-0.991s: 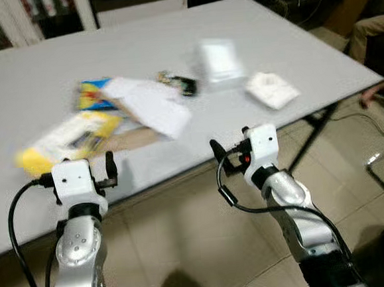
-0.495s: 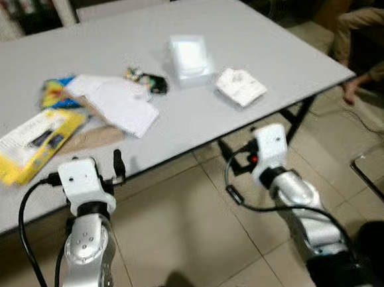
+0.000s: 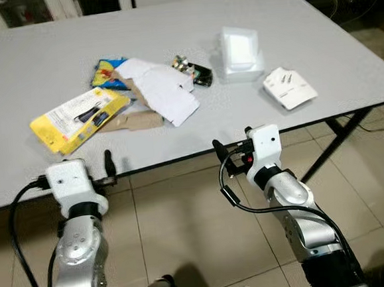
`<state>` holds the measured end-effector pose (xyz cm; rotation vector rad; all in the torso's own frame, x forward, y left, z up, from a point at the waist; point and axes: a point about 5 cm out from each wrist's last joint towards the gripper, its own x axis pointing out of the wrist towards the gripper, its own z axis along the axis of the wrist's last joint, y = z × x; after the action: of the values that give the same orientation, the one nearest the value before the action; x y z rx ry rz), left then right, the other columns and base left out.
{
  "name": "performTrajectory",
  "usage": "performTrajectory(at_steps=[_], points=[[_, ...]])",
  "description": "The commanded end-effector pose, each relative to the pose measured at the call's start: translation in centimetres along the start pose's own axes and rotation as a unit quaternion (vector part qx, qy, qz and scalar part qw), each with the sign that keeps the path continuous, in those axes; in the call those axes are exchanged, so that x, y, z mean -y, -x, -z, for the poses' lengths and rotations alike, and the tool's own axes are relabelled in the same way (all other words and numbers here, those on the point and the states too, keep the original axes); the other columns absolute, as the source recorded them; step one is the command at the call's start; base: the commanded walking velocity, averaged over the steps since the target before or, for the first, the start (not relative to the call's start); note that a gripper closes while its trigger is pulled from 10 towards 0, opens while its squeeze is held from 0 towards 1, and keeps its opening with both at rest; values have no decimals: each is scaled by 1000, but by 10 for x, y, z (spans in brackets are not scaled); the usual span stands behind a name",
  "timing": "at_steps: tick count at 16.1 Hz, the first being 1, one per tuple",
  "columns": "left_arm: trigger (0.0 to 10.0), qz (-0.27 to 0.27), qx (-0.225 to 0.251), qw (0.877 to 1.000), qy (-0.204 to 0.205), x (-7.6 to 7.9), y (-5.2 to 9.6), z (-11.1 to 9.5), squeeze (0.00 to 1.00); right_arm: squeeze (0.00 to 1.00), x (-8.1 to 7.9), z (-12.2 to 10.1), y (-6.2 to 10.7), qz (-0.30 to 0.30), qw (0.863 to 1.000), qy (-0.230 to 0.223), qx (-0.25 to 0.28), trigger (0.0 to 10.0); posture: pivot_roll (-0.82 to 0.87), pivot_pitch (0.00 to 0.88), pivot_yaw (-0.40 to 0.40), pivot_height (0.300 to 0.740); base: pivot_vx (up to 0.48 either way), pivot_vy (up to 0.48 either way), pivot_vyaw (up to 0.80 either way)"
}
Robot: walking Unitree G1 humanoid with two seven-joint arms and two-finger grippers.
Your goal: Picking trash to rubbish bin
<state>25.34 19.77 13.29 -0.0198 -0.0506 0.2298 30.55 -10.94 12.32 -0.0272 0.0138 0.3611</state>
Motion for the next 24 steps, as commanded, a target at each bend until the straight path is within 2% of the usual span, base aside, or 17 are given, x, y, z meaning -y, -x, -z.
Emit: performTrajectory(at_steps=[1,14,17,24], points=[[10000,4,9,1000,13,1,-1,-6,0,0,4,-2,0,7,1000,0,4,10000,-58,153,-25,740,0,0,0],[10000,12,5,1000,3,3,-2,-4,0,0,3,-2,1,5,1000,5,7,10000,-57,152,-22,740,329,0,0],[10000,22,7,1000,-6,3,-3,-5,0,0,3,-2,1,6,1000,5,6,10000,-57,152,-20,740,0,0,0],[10000,-10,-1,999,-39,-7,-5,-3,0,0,2,0,0,5,1000,3,6,10000,-49,147,-21,740,0,0,0]])
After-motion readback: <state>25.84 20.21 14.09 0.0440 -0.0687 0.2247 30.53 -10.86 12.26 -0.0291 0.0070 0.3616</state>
